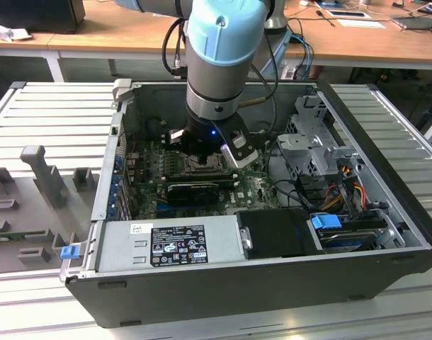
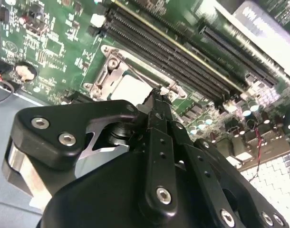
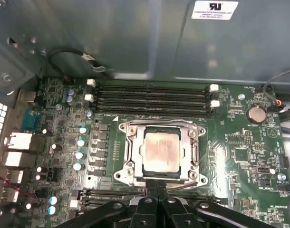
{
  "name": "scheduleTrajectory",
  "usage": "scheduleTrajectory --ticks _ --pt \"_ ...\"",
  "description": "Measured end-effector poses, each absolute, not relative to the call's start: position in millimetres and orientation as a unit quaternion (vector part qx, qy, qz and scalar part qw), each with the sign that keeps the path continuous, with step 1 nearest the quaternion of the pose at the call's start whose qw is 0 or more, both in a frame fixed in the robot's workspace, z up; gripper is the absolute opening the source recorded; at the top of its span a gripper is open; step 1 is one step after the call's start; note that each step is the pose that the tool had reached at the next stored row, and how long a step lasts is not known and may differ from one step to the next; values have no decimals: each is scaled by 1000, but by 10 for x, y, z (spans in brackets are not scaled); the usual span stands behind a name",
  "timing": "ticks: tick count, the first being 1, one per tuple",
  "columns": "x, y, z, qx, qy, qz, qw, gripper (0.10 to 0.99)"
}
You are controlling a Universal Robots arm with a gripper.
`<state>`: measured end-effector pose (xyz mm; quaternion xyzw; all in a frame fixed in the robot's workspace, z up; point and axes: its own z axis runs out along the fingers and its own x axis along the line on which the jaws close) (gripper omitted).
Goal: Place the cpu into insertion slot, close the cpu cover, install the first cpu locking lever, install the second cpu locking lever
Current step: 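Install the second cpu locking lever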
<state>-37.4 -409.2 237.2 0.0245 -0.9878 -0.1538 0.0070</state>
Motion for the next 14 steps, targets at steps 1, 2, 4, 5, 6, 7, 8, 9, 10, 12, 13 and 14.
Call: scheduleTrajectory --ticks 1,2,4,5,6,7,8,9,10,12,13,14 --pt "-389 -4093 2369 25 -988 -154 7 106" --pt "-414 -4095 2363 25 -988 -154 7 106" --pt "-464 -4100 2351 25 -988 -154 7 106" --pt "-487 -4103 2343 25 -988 -154 7 106" --pt "-507 -4106 2333 25 -988 -154 7 106" --pt "-524 -4108 2316 25 -988 -154 7 106" --pt "-532 -4108 2297 25 -988 -154 7 106" --pt "-535 -4108 2277 25 -988 -154 7 106" --pt "-540 -4108 2246 25 -988 -154 7 106" --pt "-571 -4108 2198 25 -988 -154 7 106" --pt "-593 -4108 2185 25 -988 -154 7 106" --pt "-621 -4108 2173 25 -988 -154 7 106"
